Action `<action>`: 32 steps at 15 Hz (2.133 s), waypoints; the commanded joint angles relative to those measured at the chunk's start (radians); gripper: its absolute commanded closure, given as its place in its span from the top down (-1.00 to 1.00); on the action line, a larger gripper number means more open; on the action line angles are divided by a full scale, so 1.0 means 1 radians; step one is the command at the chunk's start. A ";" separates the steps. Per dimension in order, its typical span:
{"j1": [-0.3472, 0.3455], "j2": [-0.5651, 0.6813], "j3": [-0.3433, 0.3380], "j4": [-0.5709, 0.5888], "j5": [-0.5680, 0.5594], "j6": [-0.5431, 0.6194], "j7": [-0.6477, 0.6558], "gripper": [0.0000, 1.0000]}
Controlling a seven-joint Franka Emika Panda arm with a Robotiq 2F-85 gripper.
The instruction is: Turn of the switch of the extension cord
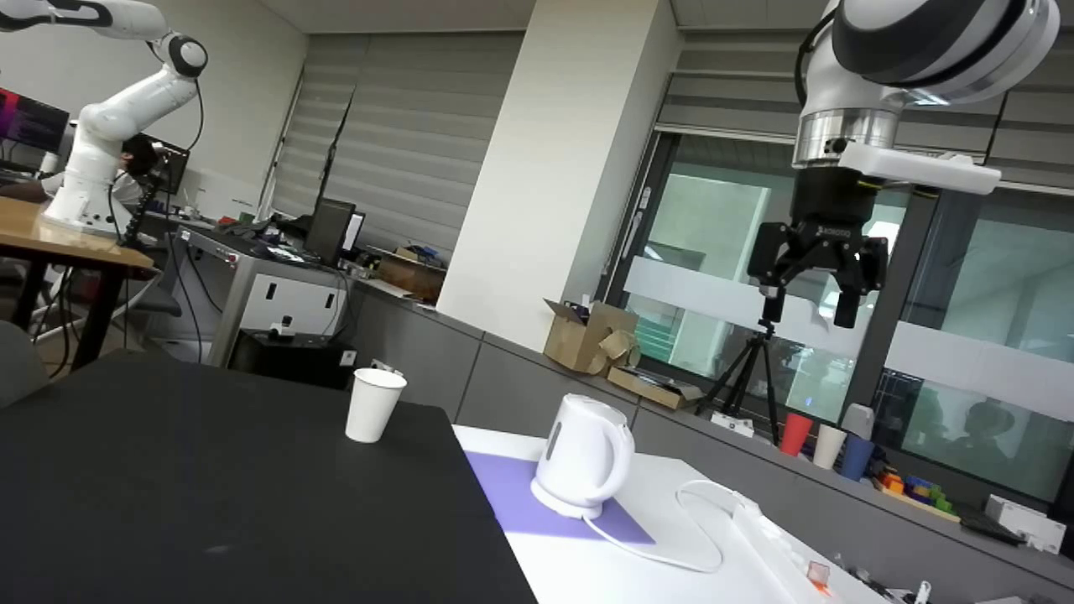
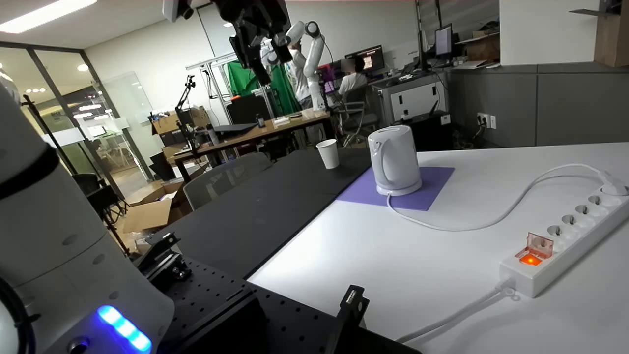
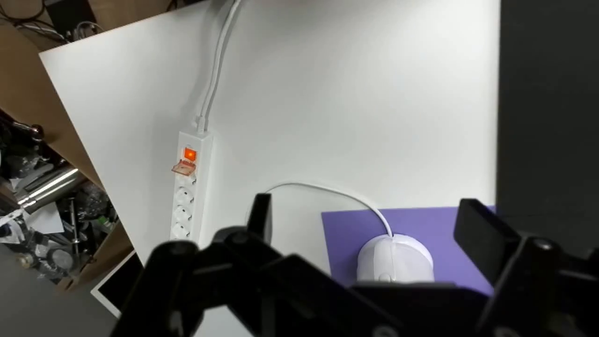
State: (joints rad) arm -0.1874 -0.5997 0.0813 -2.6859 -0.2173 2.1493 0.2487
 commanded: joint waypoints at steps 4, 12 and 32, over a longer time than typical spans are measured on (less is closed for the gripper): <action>-0.156 0.122 -0.168 0.025 -0.114 0.232 -0.015 0.37; -0.175 0.526 -0.407 0.211 0.129 0.433 -0.261 -0.78; -0.196 0.894 -0.421 0.495 0.192 0.329 -0.390 -1.00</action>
State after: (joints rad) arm -0.3748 0.1936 -0.3408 -2.2400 -0.0347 2.4755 -0.1535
